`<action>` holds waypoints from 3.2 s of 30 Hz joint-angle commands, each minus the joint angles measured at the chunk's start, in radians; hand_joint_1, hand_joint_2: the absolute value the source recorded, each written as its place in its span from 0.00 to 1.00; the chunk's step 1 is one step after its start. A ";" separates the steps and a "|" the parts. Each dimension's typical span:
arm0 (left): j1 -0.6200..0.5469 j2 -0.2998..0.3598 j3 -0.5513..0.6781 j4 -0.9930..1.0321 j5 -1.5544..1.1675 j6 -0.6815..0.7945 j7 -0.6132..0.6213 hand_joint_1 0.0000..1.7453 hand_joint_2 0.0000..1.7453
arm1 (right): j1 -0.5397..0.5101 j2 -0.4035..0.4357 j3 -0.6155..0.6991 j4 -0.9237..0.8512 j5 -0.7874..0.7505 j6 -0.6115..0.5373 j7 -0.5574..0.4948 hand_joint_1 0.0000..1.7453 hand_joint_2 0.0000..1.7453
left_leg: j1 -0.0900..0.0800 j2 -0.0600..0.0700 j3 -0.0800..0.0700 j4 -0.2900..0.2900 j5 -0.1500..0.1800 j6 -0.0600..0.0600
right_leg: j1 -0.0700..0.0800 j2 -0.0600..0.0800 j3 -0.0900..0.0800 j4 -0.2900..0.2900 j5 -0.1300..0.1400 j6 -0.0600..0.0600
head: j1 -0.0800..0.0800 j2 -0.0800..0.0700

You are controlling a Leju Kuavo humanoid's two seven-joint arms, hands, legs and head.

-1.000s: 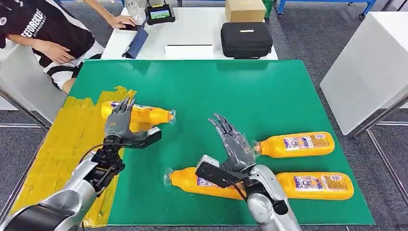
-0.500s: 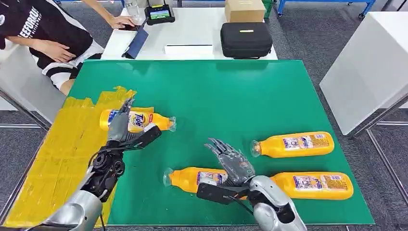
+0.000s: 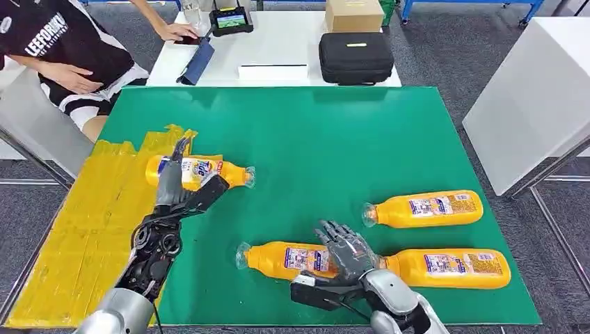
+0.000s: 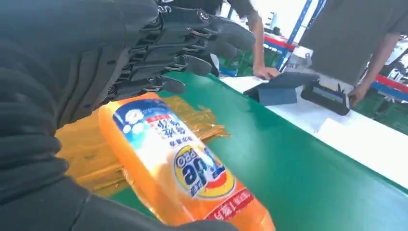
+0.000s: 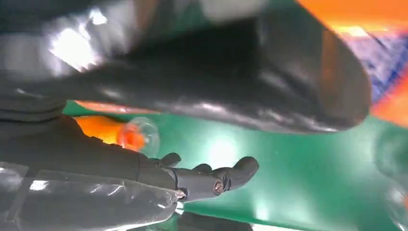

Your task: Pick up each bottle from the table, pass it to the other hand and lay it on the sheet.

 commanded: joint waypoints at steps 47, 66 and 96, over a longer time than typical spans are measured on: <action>0.231 -0.028 -0.246 -0.536 0.989 -0.646 -0.087 0.00 1.00 | 0.052 0.225 -0.349 0.037 -0.204 -0.739 -0.199 0.98 1.00 | 0.000 0.000 0.004 0.000 -0.002 -0.003 | 0.000 -0.002 0.004 -0.001 -0.001 0.000 | 0.000 0.000; 0.214 -0.022 -0.341 -0.559 0.993 -0.642 -0.082 0.00 1.00 | 0.001 0.281 -0.315 0.057 -0.230 -0.762 -0.317 0.97 1.00 | 0.001 0.000 0.004 0.000 -0.002 -0.003 | 0.001 -0.002 0.005 -0.001 -0.001 0.000 | 0.000 0.000; 0.146 -0.037 -0.358 -0.445 1.061 -0.644 -0.080 0.00 1.00 | -0.068 0.289 -0.020 0.260 -0.070 -0.690 -0.263 0.98 1.00 | 0.002 0.000 0.005 0.000 -0.002 -0.005 | 0.002 -0.003 0.006 -0.002 -0.001 0.000 | 0.000 0.000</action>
